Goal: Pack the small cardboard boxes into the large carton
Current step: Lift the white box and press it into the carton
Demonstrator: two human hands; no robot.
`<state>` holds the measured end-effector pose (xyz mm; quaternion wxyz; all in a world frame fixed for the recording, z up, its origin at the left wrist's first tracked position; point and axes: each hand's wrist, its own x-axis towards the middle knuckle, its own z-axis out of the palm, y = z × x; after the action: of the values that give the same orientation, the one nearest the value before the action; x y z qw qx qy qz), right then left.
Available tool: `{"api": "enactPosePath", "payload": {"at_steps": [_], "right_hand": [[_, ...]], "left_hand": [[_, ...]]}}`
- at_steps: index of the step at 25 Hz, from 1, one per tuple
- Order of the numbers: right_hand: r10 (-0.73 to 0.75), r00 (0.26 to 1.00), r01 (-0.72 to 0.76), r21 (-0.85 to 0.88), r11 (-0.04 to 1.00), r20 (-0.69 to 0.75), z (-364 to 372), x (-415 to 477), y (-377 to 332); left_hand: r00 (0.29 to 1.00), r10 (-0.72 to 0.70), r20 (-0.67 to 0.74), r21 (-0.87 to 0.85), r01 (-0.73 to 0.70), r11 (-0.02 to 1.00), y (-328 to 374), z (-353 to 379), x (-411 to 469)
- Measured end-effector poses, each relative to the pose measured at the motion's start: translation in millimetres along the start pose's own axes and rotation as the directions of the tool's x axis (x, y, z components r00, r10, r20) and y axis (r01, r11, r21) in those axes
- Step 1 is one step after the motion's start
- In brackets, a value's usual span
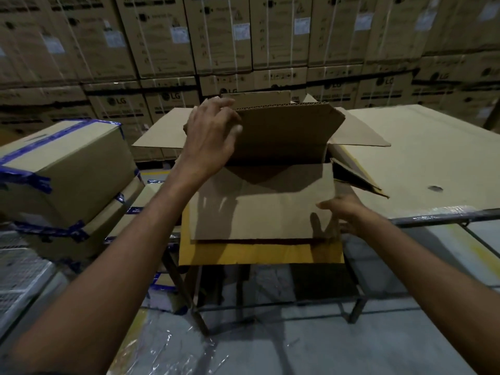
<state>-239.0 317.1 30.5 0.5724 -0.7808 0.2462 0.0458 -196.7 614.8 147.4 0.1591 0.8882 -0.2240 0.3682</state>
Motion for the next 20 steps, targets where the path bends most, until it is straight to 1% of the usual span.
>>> {"api": "enactPosePath", "payload": {"at_steps": [1,3,4,6,7,8,9,10,11,12,13,14,15,16,17,19,20], "right_hand": [[0.016,1.0,-0.016,0.014,1.0,0.006,-6,-3,-2],[-0.001,1.0,0.002,0.125,0.992,-0.01,-26,-11,-15],[-0.043,0.999,0.041,0.184,0.982,0.002,-37,-15,-24],[-0.153,0.985,0.12,0.331,0.936,0.076,-56,-25,-47],[-0.199,0.974,0.137,0.408,0.903,0.113,-62,-28,-56],[-0.23,0.965,0.149,0.457,0.877,0.127,-64,-28,-59],[-0.246,0.962,0.164,0.465,0.87,0.119,-62,-28,-58],[-0.244,0.965,0.182,0.433,0.883,0.092,-56,-23,-50],[-0.226,0.972,0.196,0.327,0.924,0.057,-51,-17,-39],[-0.2,0.979,0.19,0.168,0.967,0.04,-43,-9,-22],[-0.149,0.987,0.148,0.012,0.989,0.065,-35,-1,-1],[-0.067,0.992,0.08,-0.129,0.988,0.104,-27,6,19],[0.009,0.992,0.017,-0.211,0.977,0.126,-24,7,36],[0.03,0.993,-0.006,-0.205,0.979,0.113,-24,8,44],[-0.009,0.997,0.02,-0.145,0.989,0.081,-28,5,45],[-0.086,0.996,0.085,0.026,0.996,0.038,-38,0,34],[-0.093,0.995,0.088,0.09,0.992,0.045,-42,-3,26]], "left_hand": [[0.999,-0.006,0.053,0.024,0.005,1.0,2,-3,-7],[0.989,0.008,0.144,0.067,-0.018,0.998,11,-8,-23],[0.978,0.047,0.205,0.092,-0.067,0.993,15,-10,-32],[0.936,0.126,0.328,0.159,-0.186,0.97,18,-9,-46],[0.927,0.157,0.341,0.184,-0.23,0.956,19,-8,-47],[0.939,0.176,0.294,0.188,-0.238,0.953,18,-7,-44],[0.965,0.175,0.196,0.162,-0.208,0.965,17,-7,-38],[0.987,0.141,0.079,0.116,-0.15,0.982,16,-8,-30],[0.996,0.087,-0.024,0.072,-0.085,0.994,16,-9,-22],[0.996,0.031,-0.083,0.054,-0.027,0.998,15,-10,-14],[0.995,-0.008,-0.103,0.058,0.014,0.998,16,-10,-7],[0.994,-0.027,-0.102,0.071,0.034,0.997,18,-9,-2],[0.995,-0.032,-0.097,0.076,0.039,0.996,21,-10,2],[0.996,-0.037,-0.085,0.067,0.043,0.997,23,-12,4],[0.996,-0.048,-0.074,0.048,0.052,0.998,24,-15,5],[0.995,-0.088,-0.056,0.024,0.089,0.996,24,-21,4],[0.994,-0.098,-0.052,0.031,0.1,0.995,25,-22,3]]}}
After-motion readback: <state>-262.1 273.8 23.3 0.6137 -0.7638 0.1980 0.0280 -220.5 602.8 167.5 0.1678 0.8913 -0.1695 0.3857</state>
